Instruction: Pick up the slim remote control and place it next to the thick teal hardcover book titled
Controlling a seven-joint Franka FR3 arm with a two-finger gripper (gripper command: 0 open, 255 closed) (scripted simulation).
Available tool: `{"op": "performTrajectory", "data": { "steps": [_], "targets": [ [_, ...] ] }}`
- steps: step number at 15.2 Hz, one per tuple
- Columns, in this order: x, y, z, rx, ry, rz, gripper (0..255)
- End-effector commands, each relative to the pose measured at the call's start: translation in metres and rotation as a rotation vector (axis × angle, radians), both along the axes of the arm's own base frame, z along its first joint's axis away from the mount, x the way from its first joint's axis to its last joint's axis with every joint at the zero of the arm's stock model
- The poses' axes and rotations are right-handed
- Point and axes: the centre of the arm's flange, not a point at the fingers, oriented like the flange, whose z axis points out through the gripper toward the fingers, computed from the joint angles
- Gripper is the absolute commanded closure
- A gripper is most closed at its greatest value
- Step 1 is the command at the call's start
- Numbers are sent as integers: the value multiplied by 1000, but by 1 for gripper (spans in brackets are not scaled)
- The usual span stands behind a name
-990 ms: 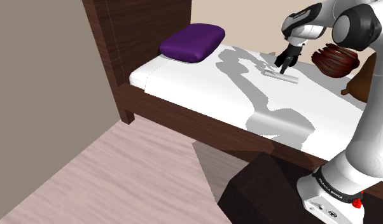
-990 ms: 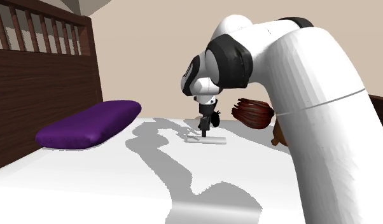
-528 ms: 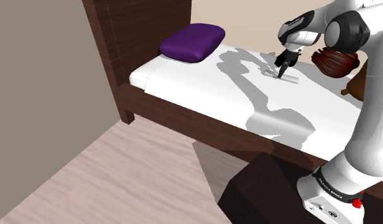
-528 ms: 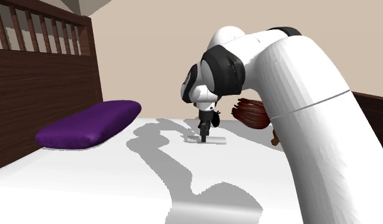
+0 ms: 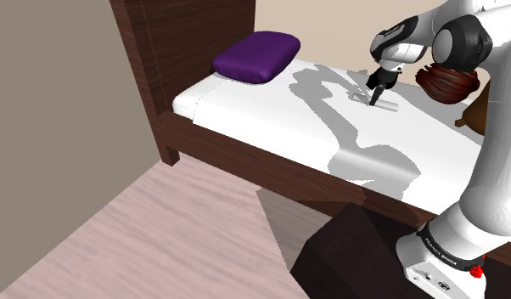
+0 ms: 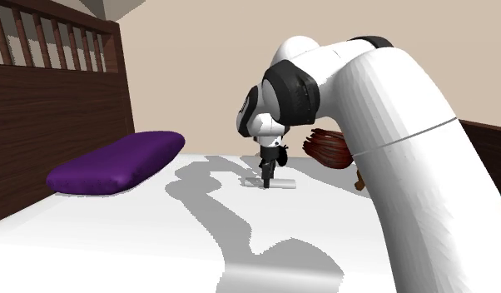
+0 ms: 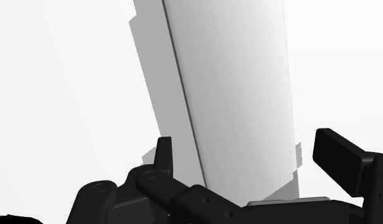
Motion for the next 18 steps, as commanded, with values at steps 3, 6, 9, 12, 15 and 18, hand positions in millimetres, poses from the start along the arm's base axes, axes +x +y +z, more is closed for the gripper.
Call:
{"op": "performTrajectory", "data": {
  "steps": [3,6,9,12,15,18],
  "targets": [
    [0,0,0,0,0,0,255],
    [0,0,0,0,0,0,255],
    [0,0,0,0,0,0,255],
    [0,0,11,0,0,0,255],
    [0,0,26,0,0,0,255],
    [0,0,42,0,0,0,255]
  ]
}}
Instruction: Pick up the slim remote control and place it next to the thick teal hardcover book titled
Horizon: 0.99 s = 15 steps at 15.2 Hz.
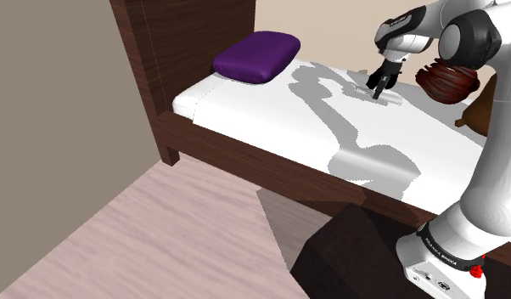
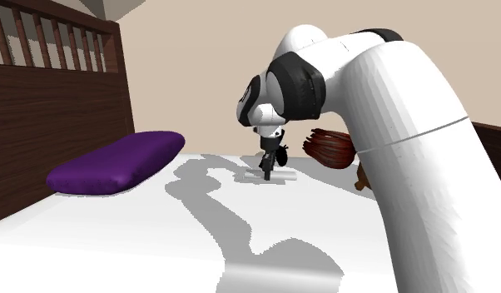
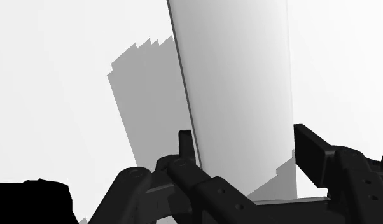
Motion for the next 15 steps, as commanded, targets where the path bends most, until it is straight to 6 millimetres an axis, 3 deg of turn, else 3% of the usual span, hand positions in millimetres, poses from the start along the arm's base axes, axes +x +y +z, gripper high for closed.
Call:
{"op": "performTrajectory", "data": {
  "steps": [1,14,15],
  "targets": [
    [0,0,10,0,0,0,255],
    [0,0,74,0,0,0,255],
    [-13,0,74,0,0,0,255]
  ]
}}
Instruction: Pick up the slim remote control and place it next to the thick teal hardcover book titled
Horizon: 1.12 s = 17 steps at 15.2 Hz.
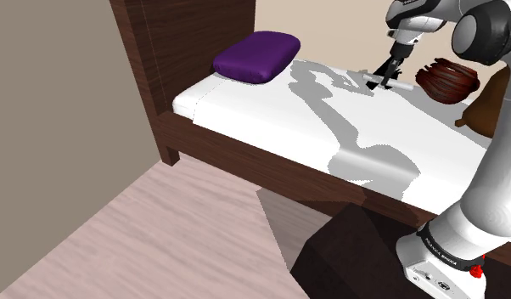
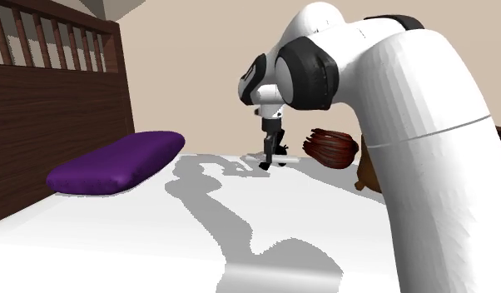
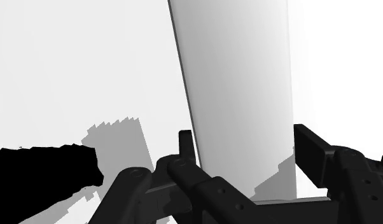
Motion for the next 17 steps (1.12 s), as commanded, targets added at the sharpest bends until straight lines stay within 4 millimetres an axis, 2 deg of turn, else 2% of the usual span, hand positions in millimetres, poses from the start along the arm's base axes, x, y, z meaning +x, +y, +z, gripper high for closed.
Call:
{"op": "performTrajectory", "data": {
  "steps": [1,17],
  "targets": [
    [-20,0,2,0,0,0,255],
    [-231,5,2,0,0,0,255]
  ]
}}
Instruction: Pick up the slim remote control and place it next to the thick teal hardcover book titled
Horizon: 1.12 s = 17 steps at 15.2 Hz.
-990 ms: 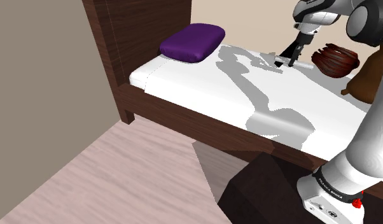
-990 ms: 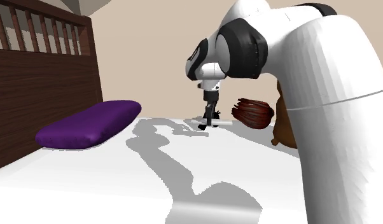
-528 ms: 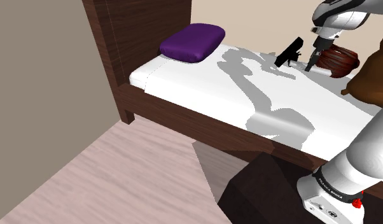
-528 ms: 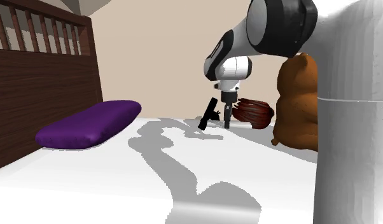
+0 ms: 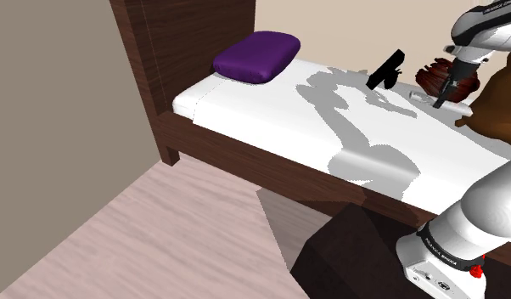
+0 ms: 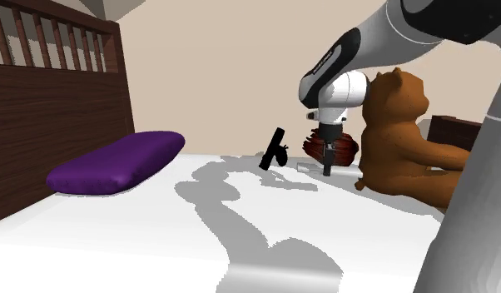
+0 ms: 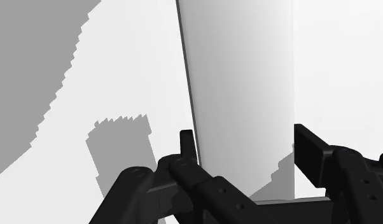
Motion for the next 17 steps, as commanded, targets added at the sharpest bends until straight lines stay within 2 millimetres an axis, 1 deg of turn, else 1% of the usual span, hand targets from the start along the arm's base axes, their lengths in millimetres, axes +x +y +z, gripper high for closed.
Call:
{"op": "performTrajectory", "data": {
  "steps": [1,17],
  "targets": [
    [-25,-1,1,-2,1,3,255],
    [-236,5,2,-2,1,3,255]
  ]
}}
